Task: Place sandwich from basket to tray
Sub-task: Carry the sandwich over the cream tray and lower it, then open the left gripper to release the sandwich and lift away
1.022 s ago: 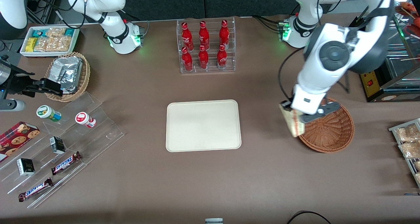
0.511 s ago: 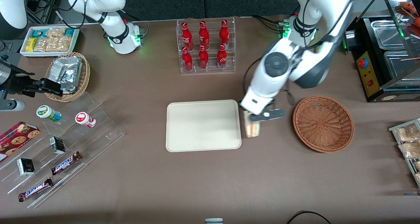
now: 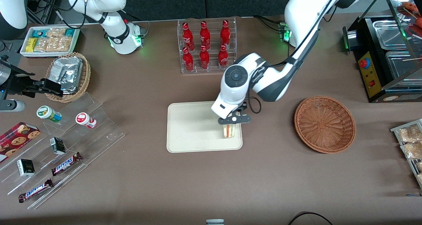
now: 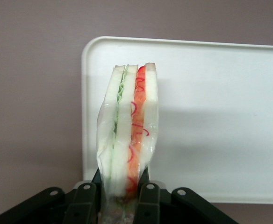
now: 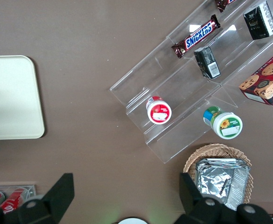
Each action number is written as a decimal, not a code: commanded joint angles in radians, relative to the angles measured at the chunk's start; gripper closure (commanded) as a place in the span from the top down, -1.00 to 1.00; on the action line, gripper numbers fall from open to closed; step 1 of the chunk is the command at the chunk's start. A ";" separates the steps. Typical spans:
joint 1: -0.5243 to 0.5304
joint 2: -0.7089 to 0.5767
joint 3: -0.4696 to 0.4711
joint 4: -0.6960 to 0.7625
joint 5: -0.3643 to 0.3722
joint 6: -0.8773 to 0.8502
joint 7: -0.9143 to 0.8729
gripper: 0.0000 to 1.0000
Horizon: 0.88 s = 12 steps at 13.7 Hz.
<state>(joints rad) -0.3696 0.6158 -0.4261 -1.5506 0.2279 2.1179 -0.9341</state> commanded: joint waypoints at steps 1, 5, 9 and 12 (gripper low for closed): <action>-0.049 0.059 0.010 0.058 0.047 0.024 -0.057 -0.40; -0.074 0.111 0.012 0.073 0.131 0.027 -0.147 -0.40; -0.083 0.137 0.012 0.093 0.143 0.027 -0.152 -0.40; -0.084 0.140 0.010 0.096 0.143 0.062 -0.149 -0.40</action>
<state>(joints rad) -0.4337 0.7419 -0.4253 -1.4881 0.3509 2.1676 -1.0613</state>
